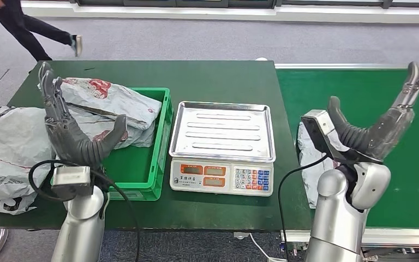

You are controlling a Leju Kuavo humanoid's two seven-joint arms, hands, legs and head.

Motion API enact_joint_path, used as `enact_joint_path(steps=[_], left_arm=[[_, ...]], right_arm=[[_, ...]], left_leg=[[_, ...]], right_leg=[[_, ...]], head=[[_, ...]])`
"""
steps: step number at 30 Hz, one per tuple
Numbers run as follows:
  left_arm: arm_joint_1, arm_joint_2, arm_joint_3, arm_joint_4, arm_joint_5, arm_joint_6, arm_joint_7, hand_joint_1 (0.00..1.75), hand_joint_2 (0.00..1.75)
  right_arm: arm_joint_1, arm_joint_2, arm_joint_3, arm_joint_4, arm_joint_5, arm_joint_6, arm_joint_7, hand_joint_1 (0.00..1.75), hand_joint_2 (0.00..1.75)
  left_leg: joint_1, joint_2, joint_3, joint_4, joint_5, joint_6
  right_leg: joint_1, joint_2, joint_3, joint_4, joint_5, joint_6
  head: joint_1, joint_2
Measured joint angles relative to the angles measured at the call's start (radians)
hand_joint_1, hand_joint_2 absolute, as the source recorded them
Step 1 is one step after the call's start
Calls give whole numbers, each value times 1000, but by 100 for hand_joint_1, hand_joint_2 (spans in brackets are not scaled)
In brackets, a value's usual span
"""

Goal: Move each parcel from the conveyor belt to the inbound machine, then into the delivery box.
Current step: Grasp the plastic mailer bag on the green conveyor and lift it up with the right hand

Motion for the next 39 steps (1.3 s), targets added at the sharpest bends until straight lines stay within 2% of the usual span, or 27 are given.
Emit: enact_joint_path(steps=[5,11,14,22,28,33,39], left_arm=[[78,40,-114,-162,95,34,-1,0,175],[117,83,-230,-298,117,78,-1,0,175],[125,96,-260,-332,104,85,-1,0,175],[139,118,-314,-384,68,112,0,0,175],[143,137,-354,-403,50,137,0,0,175],[143,150,-384,-404,34,160,0,0,175],[147,159,-406,-404,4,182,4,0,175]], right_arm=[[-55,-31,-100,129,127,0,181,0,175],[-68,-136,-121,296,163,0,460,0,175],[-70,-178,-121,363,165,0,528,0,175],[-98,-270,-121,557,164,-1,634,0,175],[-153,-363,-130,851,152,49,724,0,175],[-162,-400,-162,1034,120,95,639,0,175],[-169,-405,-177,1118,117,115,590,0,175]], left_leg=[[0,-2,0,0,0,1],[-1,-2,0,0,-1,1],[-1,-2,0,0,-1,1],[-1,-2,0,0,-1,1],[-1,-3,0,1,-1,1],[-1,-3,0,1,-1,1],[-1,-3,0,0,-1,1]], right_leg=[[0,-2,1,0,0,0],[-1,-2,1,-1,-1,1],[-1,-2,1,-1,-1,1],[-1,-2,1,-1,-1,1],[-1,-3,2,-1,-1,1],[-1,-2,1,-1,-1,1],[-1,-2,1,0,-1,1]], head=[[0,0],[0,0],[0,0],[0,0],[0,0],[0,0],[0,0]])
